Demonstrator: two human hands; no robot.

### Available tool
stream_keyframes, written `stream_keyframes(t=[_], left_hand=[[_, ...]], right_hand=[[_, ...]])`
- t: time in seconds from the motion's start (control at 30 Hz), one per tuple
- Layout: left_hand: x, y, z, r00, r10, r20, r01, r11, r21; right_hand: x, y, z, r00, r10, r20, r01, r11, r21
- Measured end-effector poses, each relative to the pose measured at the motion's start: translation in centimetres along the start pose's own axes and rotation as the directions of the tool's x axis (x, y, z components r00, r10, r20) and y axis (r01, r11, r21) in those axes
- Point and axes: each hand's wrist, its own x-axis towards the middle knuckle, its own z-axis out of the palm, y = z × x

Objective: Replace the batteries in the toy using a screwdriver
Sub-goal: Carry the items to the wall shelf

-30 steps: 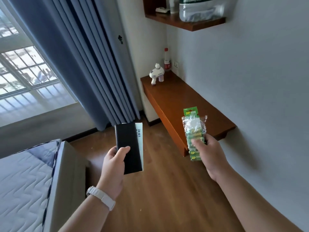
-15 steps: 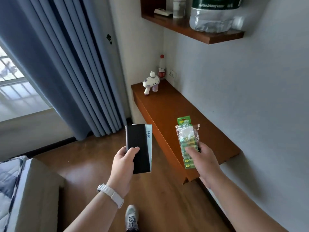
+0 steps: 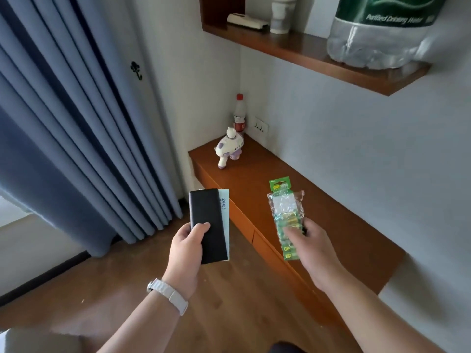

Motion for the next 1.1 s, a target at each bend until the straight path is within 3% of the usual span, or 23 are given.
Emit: stream_keyframes(t=[0.2, 0.6, 0.8, 1.1], left_hand=[[6.3, 0.2, 2.3, 0.996, -0.058, 0.064, 0.055, 0.998, 0.042], [18.9, 3.7, 9.0, 0.988, -0.150, 0.040, 0.135, 0.957, 0.256], [23.7, 4.2, 14.4, 0.977, -0.173, 0.125, 0.121, 0.930, 0.346], [27.0, 2.3, 20.9, 0.920, -0.281, 0.272, 0.081, 0.819, 0.569]], right_hand=[[4.5, 0.6, 0.4, 0.992, 0.097, -0.078, -0.096, 0.995, 0.011], [17.8, 0.6, 1.1, 0.973, 0.222, -0.067, -0.209, 0.964, 0.162], [21.4, 1.2, -0.8, 0.962, 0.264, -0.074, -0.248, 0.953, 0.175], [21.7, 4.5, -2.9, 0.890, 0.402, -0.215, -0.341, 0.899, 0.273]])
